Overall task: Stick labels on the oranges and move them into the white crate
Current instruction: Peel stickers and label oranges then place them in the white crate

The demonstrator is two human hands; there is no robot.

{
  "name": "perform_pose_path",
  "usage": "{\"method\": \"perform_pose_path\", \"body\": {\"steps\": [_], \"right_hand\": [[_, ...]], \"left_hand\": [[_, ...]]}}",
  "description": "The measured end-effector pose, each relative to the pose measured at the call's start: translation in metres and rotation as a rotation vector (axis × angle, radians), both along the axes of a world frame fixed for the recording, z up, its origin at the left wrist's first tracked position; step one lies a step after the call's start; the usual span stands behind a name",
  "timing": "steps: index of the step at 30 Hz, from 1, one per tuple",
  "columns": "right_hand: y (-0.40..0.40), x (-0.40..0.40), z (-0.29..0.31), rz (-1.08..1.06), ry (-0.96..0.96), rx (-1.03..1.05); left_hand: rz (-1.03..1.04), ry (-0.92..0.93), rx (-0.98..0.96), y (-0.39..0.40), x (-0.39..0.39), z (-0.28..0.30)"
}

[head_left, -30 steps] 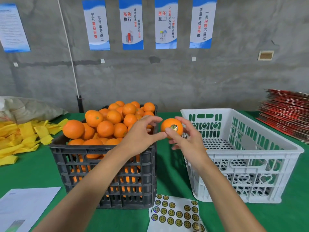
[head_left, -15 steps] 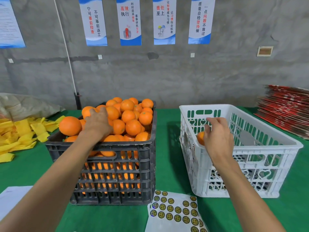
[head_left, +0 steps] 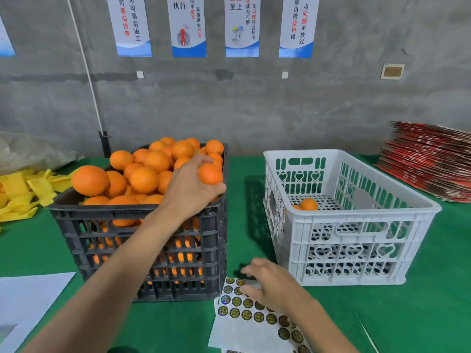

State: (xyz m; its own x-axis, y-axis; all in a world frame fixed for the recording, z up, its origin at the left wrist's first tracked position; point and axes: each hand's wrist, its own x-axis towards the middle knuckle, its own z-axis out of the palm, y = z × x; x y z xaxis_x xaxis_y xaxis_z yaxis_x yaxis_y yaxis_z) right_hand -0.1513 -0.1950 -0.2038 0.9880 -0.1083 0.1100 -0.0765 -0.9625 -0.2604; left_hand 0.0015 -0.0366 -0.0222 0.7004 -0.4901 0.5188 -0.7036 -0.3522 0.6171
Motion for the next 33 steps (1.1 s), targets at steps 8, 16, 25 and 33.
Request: {"method": "perform_pose_path", "body": {"steps": [8, 16, 25, 33], "right_hand": [[-0.011, -0.010, -0.040, -0.092, -0.033, 0.304], [-0.015, -0.006, -0.046, -0.122, -0.100, 0.378], [-0.021, -0.007, -0.047, -0.023, -0.062, 0.338], [-0.027, -0.012, -0.049, 0.052, -0.090, 0.339]], "left_hand": [[0.090, -0.064, 0.055, -0.001, 0.000, -0.009], [0.164, -0.128, 0.046, 0.000, -0.002, -0.015], [0.178, -0.135, 0.042, 0.002, -0.006, -0.015], [0.180, -0.139, 0.024, 0.002, -0.006, -0.016]]}}
